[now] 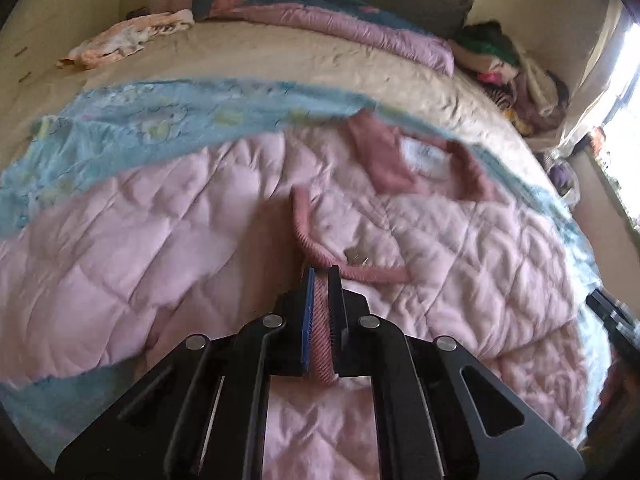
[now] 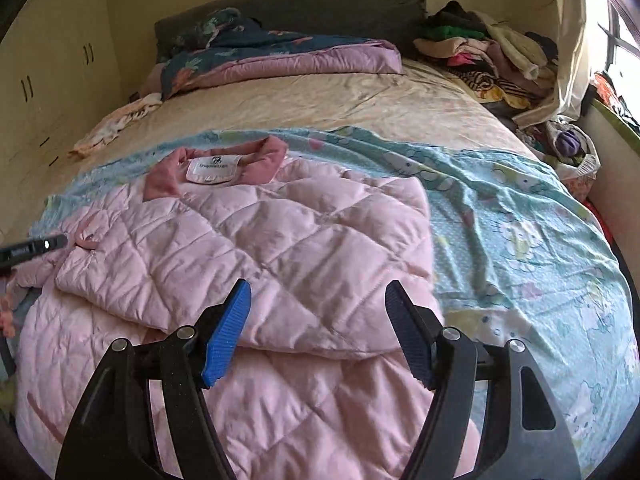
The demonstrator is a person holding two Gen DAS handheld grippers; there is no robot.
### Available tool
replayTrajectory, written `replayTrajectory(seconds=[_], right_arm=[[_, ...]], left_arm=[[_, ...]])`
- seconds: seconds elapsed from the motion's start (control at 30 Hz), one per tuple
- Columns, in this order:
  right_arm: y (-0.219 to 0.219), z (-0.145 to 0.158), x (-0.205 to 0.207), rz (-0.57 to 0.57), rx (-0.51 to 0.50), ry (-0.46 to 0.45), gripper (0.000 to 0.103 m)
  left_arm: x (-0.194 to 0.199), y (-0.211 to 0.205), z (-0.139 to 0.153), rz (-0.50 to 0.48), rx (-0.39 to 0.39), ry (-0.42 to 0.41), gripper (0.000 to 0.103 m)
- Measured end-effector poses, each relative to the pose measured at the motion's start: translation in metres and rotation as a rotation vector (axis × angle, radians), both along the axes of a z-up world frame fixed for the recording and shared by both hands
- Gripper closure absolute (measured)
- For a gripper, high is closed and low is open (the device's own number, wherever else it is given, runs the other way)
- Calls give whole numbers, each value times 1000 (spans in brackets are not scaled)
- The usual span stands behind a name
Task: Fold large clothes
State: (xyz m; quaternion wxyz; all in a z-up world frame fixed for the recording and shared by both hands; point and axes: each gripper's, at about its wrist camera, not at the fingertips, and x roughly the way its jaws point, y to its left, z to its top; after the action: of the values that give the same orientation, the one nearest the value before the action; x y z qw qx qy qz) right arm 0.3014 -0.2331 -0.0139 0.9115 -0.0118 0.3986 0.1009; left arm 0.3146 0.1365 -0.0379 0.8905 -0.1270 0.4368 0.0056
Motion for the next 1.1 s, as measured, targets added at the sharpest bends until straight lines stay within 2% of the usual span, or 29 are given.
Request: replayTrajectory(seconds=[0.07,0.17,0.2,0.3,0.37,0.47,0.53,0.63,0.7,0.73,0.8,0.87,0.93,1.03,1.1], right_arm=[[5,-2,6,12,-1,7,35],[10,-5,15,6,-19,25,35],[12,-5,17,2,-24,28,35],[15,-5,24,-2,-28,36,35],[15,-7,29,-4,-32,45,35],[14,-7,34,0,-35,52,35],[12,-6,36,6,-37,52,35],[10,-8,38,23,-38,57,33],[7,-14,41,23,-44,81,28],[4,-19,44,17,-43,107,28],[-7,-47,55,-27,-57,219,27],[-18,-64,59,-36,2,253,27],[-24,-71,58,-51,35,248,27],[-20,-75,55,-67,12,221,27],[-18,-73,53,-77,0,212,27]], left_arm=[[-4,-4,8,-9,18,-24,97],[-5,-16,22,-29,43,-58,74],[-4,-23,27,-44,41,-69,72],[8,-49,31,-113,40,-71,68],[18,-67,22,-160,33,-28,64],[34,-83,-15,-183,80,88,63],[36,-79,-35,-174,65,120,61],[33,-73,-40,-178,48,103,61],[33,-70,-41,-181,38,106,60],[33,-68,-40,-179,32,107,60],[33,-67,-41,-177,24,109,60],[31,-66,-40,-174,23,106,59],[29,-69,-38,-172,20,102,58],[23,-66,-36,-167,18,102,51],[20,-66,-31,-161,23,103,39]])
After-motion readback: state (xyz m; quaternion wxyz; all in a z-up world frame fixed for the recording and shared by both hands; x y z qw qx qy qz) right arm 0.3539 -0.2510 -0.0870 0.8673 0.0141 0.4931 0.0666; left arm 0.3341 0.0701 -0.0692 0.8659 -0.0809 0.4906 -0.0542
